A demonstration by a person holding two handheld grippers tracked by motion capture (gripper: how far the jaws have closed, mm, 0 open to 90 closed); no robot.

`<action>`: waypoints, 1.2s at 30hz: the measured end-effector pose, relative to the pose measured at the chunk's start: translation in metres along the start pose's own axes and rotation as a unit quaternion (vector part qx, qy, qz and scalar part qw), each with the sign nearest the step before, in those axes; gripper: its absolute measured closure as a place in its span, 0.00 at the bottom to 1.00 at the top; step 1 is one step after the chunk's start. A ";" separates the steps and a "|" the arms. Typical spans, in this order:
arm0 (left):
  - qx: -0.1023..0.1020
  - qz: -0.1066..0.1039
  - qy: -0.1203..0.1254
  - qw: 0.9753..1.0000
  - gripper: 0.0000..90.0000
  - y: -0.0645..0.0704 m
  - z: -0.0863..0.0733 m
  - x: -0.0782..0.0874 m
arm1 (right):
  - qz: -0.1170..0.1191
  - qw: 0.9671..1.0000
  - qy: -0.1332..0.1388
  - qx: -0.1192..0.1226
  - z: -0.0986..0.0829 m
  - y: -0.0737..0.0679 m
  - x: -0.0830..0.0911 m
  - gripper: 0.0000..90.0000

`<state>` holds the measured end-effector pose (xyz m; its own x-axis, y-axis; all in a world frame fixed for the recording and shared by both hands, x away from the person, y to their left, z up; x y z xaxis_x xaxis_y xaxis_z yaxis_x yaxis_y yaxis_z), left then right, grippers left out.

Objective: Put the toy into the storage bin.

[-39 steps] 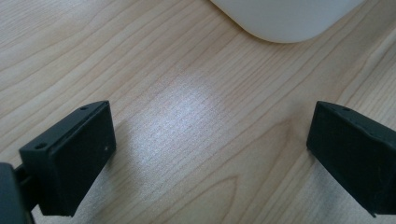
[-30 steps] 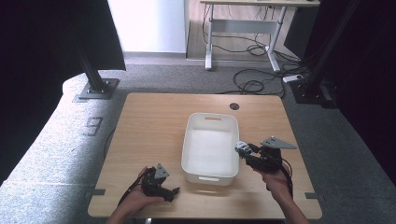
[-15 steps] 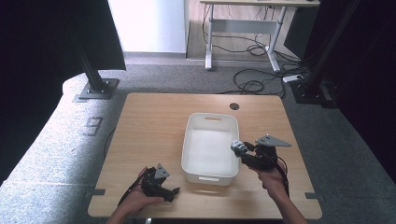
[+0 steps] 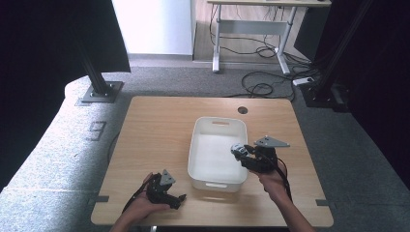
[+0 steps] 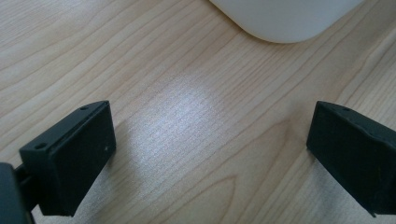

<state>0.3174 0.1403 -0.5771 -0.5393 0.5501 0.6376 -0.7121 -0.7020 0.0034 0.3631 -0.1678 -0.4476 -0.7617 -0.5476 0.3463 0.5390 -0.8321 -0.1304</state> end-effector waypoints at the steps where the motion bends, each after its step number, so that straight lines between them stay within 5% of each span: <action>1: 0.000 0.000 0.000 1.000 0.02 0.000 0.000 0.000 | 0.001 1.000 -0.001 0.001 0.001 -0.001 -0.001 0.56; 36: -0.001 0.000 0.000 1.000 0.02 0.000 0.000 0.000 | 0.002 1.000 -0.028 -0.003 0.009 -0.014 -0.043 0.56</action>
<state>0.3174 0.1401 -0.5771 -0.5388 0.5509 0.6373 -0.7138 -0.7003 0.0019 0.3915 -0.1318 -0.4523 -0.7382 -0.5445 0.3982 0.5389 -0.8311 -0.1375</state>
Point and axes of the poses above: each handheld gripper's, and its own axes: x roughly backward along the jaws, z roughly out of its top, y roughly to its right, the point moved 4 cm from there along -x, roughly forward along the jaws, and after that the axes turned 10 degrees about y, right-handed, at the moved point
